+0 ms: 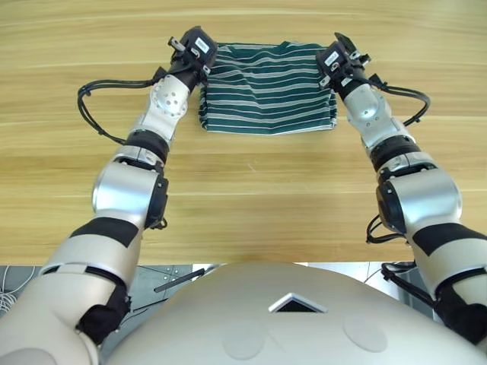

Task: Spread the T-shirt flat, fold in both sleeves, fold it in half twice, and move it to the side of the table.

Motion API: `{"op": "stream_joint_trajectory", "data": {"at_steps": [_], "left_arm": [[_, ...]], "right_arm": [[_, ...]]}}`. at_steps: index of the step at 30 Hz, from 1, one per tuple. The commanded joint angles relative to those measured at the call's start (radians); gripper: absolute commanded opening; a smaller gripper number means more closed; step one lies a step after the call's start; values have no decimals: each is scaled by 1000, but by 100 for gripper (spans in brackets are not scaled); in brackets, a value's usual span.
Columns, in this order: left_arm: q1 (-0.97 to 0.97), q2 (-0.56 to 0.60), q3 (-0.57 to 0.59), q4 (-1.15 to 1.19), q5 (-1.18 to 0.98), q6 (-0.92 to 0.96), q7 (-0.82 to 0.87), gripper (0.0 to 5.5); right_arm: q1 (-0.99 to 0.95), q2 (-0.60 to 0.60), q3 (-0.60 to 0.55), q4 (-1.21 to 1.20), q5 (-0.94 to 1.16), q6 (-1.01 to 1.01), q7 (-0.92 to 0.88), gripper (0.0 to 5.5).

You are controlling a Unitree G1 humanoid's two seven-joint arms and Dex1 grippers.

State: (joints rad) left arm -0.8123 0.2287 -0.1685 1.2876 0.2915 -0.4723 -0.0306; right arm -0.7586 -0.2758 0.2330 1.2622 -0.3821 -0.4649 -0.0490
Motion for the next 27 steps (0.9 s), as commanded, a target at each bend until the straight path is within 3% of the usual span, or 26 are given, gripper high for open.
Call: {"op": "stream_joint_trajectory", "data": {"at_steps": [1,4,7,9,13,16,18,21,24,27], "left_arm": [[-60,56,-8,20,55,52,158,289],[-36,84,73,6,-8,30,251,342],[57,59,240,-58,-209,-91,158,361],[111,45,287,-109,-280,-145,94,361],[243,43,337,-276,-368,-215,7,361],[313,41,338,-387,-384,-222,-35,361],[333,39,329,-423,-377,-210,-52,361],[330,26,296,-419,-344,-195,-80,361],[304,8,248,-390,-309,-196,-121,361],[285,-2,212,-373,-280,-201,-153,361]], "right_arm": [[-30,34,23,-50,-27,-39,-57,321],[22,104,126,-160,-109,-102,-56,351],[47,174,275,-155,-253,-70,-97,351],[51,193,327,-129,-307,-48,-112,351],[60,182,408,-116,-386,-36,-127,351],[96,100,483,-188,-456,-109,-142,351],[151,-13,547,-330,-510,-254,-150,351],[360,-310,581,-687,-398,-512,36,351],[591,-624,474,-985,-127,-514,164,351],[786,-797,328,-1125,73,-478,158,351]]}}
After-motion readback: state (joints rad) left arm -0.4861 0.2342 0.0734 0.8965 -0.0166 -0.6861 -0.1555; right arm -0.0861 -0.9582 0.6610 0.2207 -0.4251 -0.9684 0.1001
